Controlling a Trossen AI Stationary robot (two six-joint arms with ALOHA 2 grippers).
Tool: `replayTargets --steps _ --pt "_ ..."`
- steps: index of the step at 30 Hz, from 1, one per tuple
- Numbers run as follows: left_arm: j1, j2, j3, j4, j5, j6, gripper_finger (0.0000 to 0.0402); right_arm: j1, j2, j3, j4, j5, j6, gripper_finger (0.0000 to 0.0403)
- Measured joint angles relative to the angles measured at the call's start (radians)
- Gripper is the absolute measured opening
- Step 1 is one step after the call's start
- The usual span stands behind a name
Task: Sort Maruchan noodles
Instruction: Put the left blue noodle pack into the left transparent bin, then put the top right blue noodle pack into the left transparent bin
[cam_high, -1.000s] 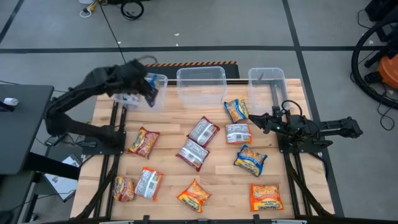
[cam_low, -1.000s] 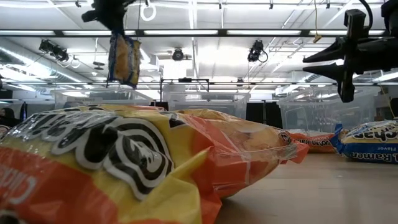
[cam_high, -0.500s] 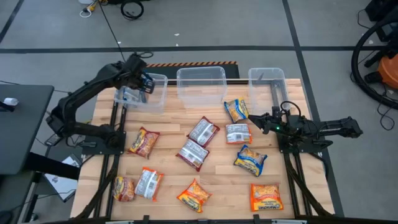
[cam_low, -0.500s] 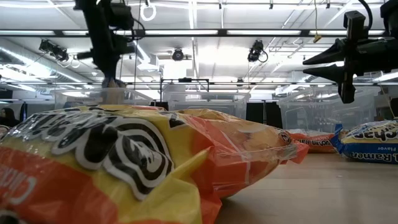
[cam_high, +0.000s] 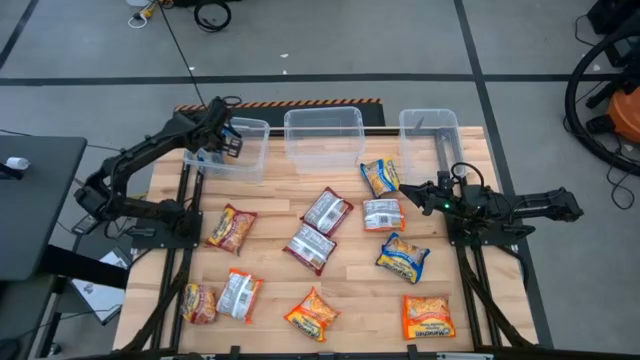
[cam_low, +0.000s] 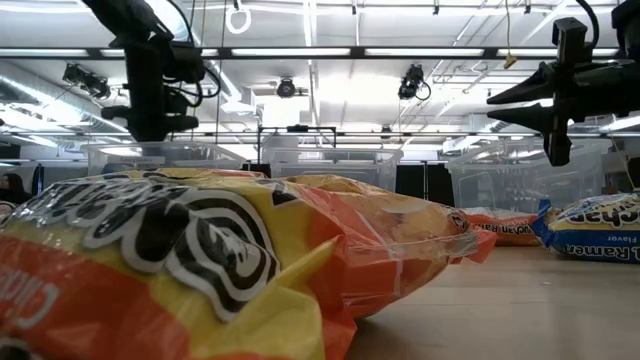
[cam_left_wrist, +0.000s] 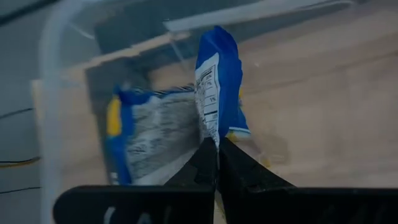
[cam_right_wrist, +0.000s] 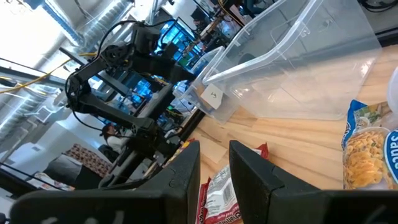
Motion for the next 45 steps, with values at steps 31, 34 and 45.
replayTargets --steps 31,34,45 --pt "-0.052 0.0 -0.001 -0.169 -0.108 -0.045 0.006 0.0 0.0 0.0 0.0 -0.005 0.037 0.0091" --pt "-0.065 0.0 -0.001 -0.224 -0.111 -0.084 0.0048 0.0 0.0 0.0 0.001 -0.008 0.037 0.0091" --pt "-0.08 0.0 0.002 -0.249 -0.099 -0.178 0.0032 0.0 0.0 0.0 0.001 -0.008 0.037 0.0091"
